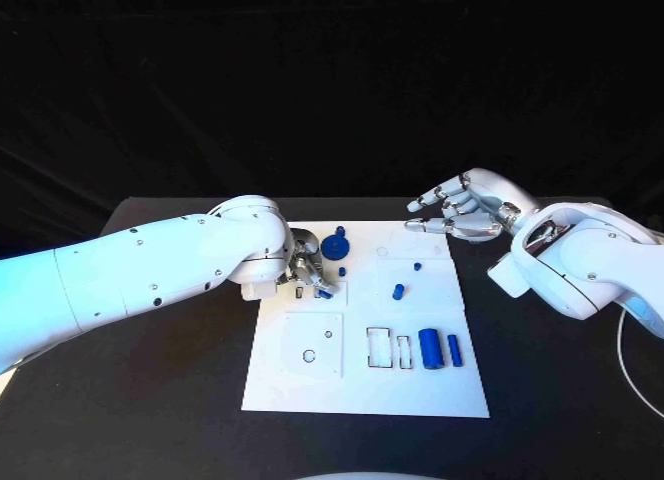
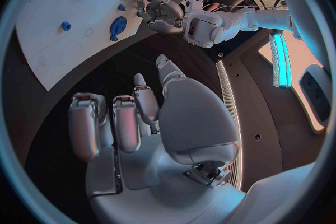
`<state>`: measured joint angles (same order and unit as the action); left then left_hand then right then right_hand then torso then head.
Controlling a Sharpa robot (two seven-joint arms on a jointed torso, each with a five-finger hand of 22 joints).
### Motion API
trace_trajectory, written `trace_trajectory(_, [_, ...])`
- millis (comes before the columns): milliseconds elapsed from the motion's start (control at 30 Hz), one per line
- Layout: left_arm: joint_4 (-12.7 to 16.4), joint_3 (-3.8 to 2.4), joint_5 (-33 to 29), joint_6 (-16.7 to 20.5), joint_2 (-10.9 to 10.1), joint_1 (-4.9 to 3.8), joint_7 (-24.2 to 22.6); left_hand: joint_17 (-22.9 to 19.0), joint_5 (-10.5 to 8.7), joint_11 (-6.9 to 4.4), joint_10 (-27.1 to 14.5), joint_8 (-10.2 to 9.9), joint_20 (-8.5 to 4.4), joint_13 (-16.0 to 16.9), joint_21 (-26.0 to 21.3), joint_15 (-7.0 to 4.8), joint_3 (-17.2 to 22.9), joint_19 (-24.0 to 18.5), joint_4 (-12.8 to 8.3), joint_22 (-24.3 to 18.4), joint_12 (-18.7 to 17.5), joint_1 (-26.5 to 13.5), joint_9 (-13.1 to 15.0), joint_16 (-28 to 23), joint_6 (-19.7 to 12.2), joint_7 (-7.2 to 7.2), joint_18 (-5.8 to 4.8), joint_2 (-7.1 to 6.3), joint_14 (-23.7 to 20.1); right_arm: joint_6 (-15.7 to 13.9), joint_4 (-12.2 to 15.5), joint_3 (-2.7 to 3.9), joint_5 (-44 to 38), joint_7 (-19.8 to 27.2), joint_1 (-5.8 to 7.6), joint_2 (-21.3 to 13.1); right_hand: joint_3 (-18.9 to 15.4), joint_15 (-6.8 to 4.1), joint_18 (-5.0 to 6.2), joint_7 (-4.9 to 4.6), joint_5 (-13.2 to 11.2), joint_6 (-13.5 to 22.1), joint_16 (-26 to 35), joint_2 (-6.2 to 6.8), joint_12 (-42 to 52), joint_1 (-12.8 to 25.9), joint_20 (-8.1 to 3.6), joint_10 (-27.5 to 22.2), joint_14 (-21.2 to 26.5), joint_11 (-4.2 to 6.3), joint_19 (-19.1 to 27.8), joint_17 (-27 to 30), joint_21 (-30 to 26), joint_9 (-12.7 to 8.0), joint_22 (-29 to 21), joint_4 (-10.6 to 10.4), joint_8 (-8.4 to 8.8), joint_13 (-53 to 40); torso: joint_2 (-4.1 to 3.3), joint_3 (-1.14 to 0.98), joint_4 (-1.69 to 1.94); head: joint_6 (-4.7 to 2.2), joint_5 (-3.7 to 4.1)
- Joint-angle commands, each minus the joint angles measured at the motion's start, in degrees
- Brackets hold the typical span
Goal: Assemble the parts on the task board
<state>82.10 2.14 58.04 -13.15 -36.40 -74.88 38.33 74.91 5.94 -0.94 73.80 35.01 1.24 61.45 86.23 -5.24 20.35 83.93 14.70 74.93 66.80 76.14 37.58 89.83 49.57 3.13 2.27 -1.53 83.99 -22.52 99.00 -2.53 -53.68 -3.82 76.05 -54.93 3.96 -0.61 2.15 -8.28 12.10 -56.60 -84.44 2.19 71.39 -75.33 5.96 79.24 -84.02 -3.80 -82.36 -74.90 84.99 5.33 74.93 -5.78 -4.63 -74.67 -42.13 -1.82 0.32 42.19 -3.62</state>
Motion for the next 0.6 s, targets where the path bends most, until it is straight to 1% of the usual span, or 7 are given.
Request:
trace_trajectory(33, [0.66, -0.01, -2.75, 3.20, -0.59, 0.13, -0.44, 15.09, -0.34, -0.18, 0.65, 0.98, 0.56, 0.00, 0.07, 0.34, 15.85, 3.75, -9.94, 9.07, 0.40, -3.67, 1.39, 0.17, 0.31, -0.18, -0.97, -2.74, 6.01, 0.34, -0.04, 0.00, -0.72, 0.37, -0.03, 0.05, -0.34, -0.03, 0.44, -0.14, 0.18, -0.39, 0.30, -0.65, 0.08, -0.14, -0.17, 0.05, -3.60, 0.34, 0.31, -3.70, -0.24, 0.05, 4.69, 0.01, -0.21, 0.05, 0.02, -0.02, 0.08, -0.04, 0.07])
trace_trajectory(67, [0.85, -0.02, -3.22, 3.84, -0.81, 0.14, -0.49, 15.09, -0.42, -0.18, 0.78, 1.31, 0.38, 0.05, 0.07, 0.50, 17.73, 3.77, -10.40, 9.10, 0.48, -4.82, 1.87, 0.17, 0.29, -0.20, -0.94, -3.28, 6.01, 0.32, -0.06, 0.00, -0.73, 0.39, -0.03, 0.05, -0.34, -0.03, 0.44, -0.14, 0.18, -0.39, 0.30, -0.65, 0.08, -0.14, -0.17, 0.05, -3.60, 0.34, 0.31, -3.70, -0.24, 0.05, 4.69, 0.01, -0.21, 0.05, 0.01, -0.02, 0.10, -0.02, 0.05])
trace_trajectory(167, [1.54, -0.05, -4.11, 5.92, -1.50, 0.17, -0.67, 15.09, -0.45, -0.32, 0.80, 1.62, 0.35, -0.06, 0.03, 0.51, 19.44, 3.75, -11.25, 9.07, 0.43, -5.80, 2.40, 0.17, 0.17, -0.22, -0.93, -3.80, 6.01, 0.25, -0.12, 0.00, -0.67, 0.44, -0.03, 0.11, -0.44, -0.03, 0.45, -0.14, 0.20, -0.40, 0.29, -0.66, 0.10, -0.06, -0.17, 0.06, -3.61, 0.33, 0.33, -3.73, -0.26, 0.05, 4.66, -0.08, -0.21, 0.04, -0.04, 0.01, 0.13, -0.12, 0.04])
trace_trajectory(333, [2.52, -0.07, -2.29, 8.14, -2.36, 0.32, -0.89, 15.09, -0.36, -0.36, 0.71, 1.78, 0.31, -0.36, -0.23, 0.52, 20.29, 3.60, -11.71, 8.69, 0.20, -6.30, 2.68, 0.17, 0.14, -0.22, -0.84, -4.04, 6.01, 0.25, -0.21, 0.00, -0.38, 0.55, -0.07, 0.25, -0.76, -0.03, 0.45, -0.14, 0.24, -0.39, 0.34, -0.81, 0.07, 0.25, -0.18, 0.06, -3.60, 0.33, 0.34, -3.68, -0.29, 0.04, 4.64, -0.46, -0.19, 0.09, -0.05, 0.00, 0.11, 0.04, -0.05])
trace_trajectory(400, [2.79, -0.08, -1.61, 8.63, -2.65, 0.38, -0.93, 15.09, -0.34, -0.37, 0.76, 1.83, 0.31, -0.31, -0.24, 0.51, 20.51, 3.60, -11.84, 8.68, 0.24, -6.41, 2.75, 0.17, 0.14, -0.22, -0.84, -4.10, 6.01, 0.29, -0.21, -0.01, -0.19, 0.56, -0.08, 0.26, -0.83, -0.03, 0.46, -0.14, 0.24, -0.39, 0.36, -0.83, 0.06, 0.31, -0.19, 0.05, -3.60, 0.33, 0.37, -3.65, -0.31, 0.04, 4.60, -0.53, -0.19, 0.10, -0.01, -0.04, 0.06, 0.08, -0.14])
trace_trajectory(467, [3.00, -0.08, -0.60, 8.92, -2.88, 0.49, -0.94, 15.09, -0.33, -0.38, 0.80, 1.89, 0.30, -0.31, -0.23, 0.50, 20.82, 3.61, -12.03, 8.70, 0.25, -6.57, 2.86, 0.17, 0.14, -0.23, -0.84, -4.17, 6.01, 0.33, -0.21, -0.01, 0.00, 0.57, -0.09, 0.24, -0.83, -0.03, 0.46, -0.14, 0.24, -0.39, 0.36, -0.83, 0.06, 0.31, -0.19, 0.05, -3.60, 0.33, 0.37, -3.65, -0.31, 0.04, 4.60, -0.53, -0.19, 0.10, 0.03, -0.05, 0.06, 0.11, -0.14])
trace_trajectory(600, [3.16, -0.07, 1.12, 8.43, -3.08, 0.77, -0.88, 15.09, -0.33, -0.39, 0.84, 1.91, 0.29, -0.28, -0.22, 0.50, 20.96, 3.62, -12.12, 8.73, 0.27, -6.64, 2.90, 0.17, 0.13, -0.23, -0.84, -4.22, 6.01, 0.50, -0.22, -0.01, 0.14, 0.51, -0.09, 0.18, -0.94, -0.03, 0.47, -0.14, 0.25, -0.39, 0.37, -0.86, 0.03, 0.41, -0.19, 0.04, -3.60, 0.32, 0.39, -3.64, -0.33, 0.03, 4.57, -0.65, -0.18, 0.13, -0.02, 0.04, 0.05, 0.20, -0.14])
